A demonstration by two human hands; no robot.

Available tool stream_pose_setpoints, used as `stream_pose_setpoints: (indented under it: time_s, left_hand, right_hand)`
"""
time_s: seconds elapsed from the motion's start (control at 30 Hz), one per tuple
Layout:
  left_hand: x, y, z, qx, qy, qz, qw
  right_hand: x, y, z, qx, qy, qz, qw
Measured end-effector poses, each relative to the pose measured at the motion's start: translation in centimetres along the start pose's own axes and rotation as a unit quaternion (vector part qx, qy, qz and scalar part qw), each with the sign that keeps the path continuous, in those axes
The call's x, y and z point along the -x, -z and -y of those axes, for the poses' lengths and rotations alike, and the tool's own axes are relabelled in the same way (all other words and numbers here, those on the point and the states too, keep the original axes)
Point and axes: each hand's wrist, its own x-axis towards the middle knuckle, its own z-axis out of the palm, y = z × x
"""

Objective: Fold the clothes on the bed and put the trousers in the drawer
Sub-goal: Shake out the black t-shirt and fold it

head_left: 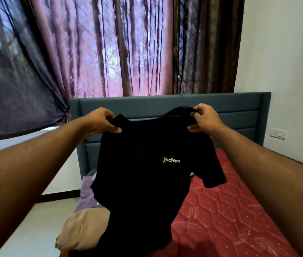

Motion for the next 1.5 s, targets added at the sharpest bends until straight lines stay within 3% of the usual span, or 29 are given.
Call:
stream_pose_setpoints:
  time_s: [0.1, 0.17, 0.23, 0.3, 0.37, 0.43, 0.5, 0.57, 0.63, 0.77, 0.87, 0.93, 1.0, 1.1, 1.17, 1.23, 1.3, 1.37, 1.43, 1.5]
  left_hand:
    - [-0.5, 1.0, 0.1, 0.045, 0.008, 0.016, 0.999]
    - [-0.3, 1.8, -0.7, 0.166, -0.022, 0.016, 0.986]
    - [-0.1, 2.5, -1.3, 0.317, -0.049, 0.055, 0.946]
    - [-0.2, 3.0, -0.9, 0.384, -0.057, 0.153, 0.909]
    - [-0.9, 2.2, 0.3, 0.337, -0.010, 0.271, 0.902]
    - [-1.9, -0.1, 1.9, 0.211, 0.033, 0.359, 0.909]
    - [-3.7, -3.3, 3.4, -0.044, 0.030, 0.370, 0.927]
    - [-6.5, -5.6, 3.8, -0.277, 0.006, 0.281, 0.919]
    - [-8.5, -5.8, 2.4, -0.331, -0.009, 0.142, 0.933]
    - [-12.3, -2.3, -1.6, -0.227, -0.023, -0.158, 0.961]
    - [-12.7, -0.4, -2.8, -0.091, -0.137, -0.280, 0.946]
    - [-11.2, -1.2, -1.9, 0.007, -0.218, -0.220, 0.951]
    - [-8.2, -3.6, 0.7, 0.060, -0.241, -0.116, 0.962]
    - [-1.9, -9.8, 6.8, -0.025, -0.231, -0.009, 0.973]
    - [4.0, -15.8, 12.0, -0.114, -0.186, 0.083, 0.972]
    - [10.6, -21.7, 16.9, -0.184, -0.087, 0.191, 0.960]
    - [17.8, -27.4, 21.5, -0.224, -0.007, 0.303, 0.926]
    - [23.8, -30.7, 24.5, -0.263, 0.044, 0.364, 0.892]
    - [27.2, -32.4, 26.1, -0.240, 0.069, 0.339, 0.907]
    - [28.1, -32.8, 27.1, -0.201, 0.086, 0.289, 0.932]
  right_hand:
    - [-0.2, 1.6, 1.9, 0.023, 0.039, -0.027, 0.999]
    - [-0.3, 3.4, 3.6, 0.013, 0.059, -0.022, 0.998]
    - [-0.4, 5.5, 5.3, -0.019, 0.071, -0.008, 0.997]
    - [-0.6, 7.0, 6.3, -0.022, 0.054, 0.031, 0.998]
    - [-1.1, 7.4, 5.5, 0.039, -0.011, 0.094, 0.995]
    - [-1.4, 6.3, 2.8, 0.113, -0.094, 0.168, 0.975]
    - [-2.0, 4.5, -0.5, 0.150, -0.153, 0.208, 0.954]
    - [-4.1, 2.7, -3.1, 0.152, -0.158, 0.182, 0.959]
    - [-6.7, 1.8, -4.0, 0.152, -0.090, 0.095, 0.980]
    - [-10.9, 3.1, -0.8, 0.132, 0.104, -0.123, 0.978]
    - [-10.1, 4.7, 1.5, 0.068, 0.203, -0.166, 0.963]
    - [-7.5, 5.0, 0.5, 0.063, 0.227, -0.163, 0.958]
    - [-3.5, 4.7, -2.8, 0.105, 0.227, -0.141, 0.958]
    - [4.4, 3.2, -10.4, 0.160, 0.155, -0.079, 0.972]
    - [10.5, 0.8, -18.3, 0.240, 0.065, 0.014, 0.969]
    - [16.1, -1.6, -26.8, 0.332, -0.042, 0.174, 0.926]
    - [21.9, -3.4, -34.1, 0.393, -0.168, 0.343, 0.837]
    - [26.5, -4.5, -37.6, 0.401, -0.232, 0.434, 0.773]
    - [28.7, -4.7, -38.0, 0.401, -0.284, 0.418, 0.764]
    - [29.0, -4.7, -38.0, 0.378, -0.321, 0.317, 0.809]
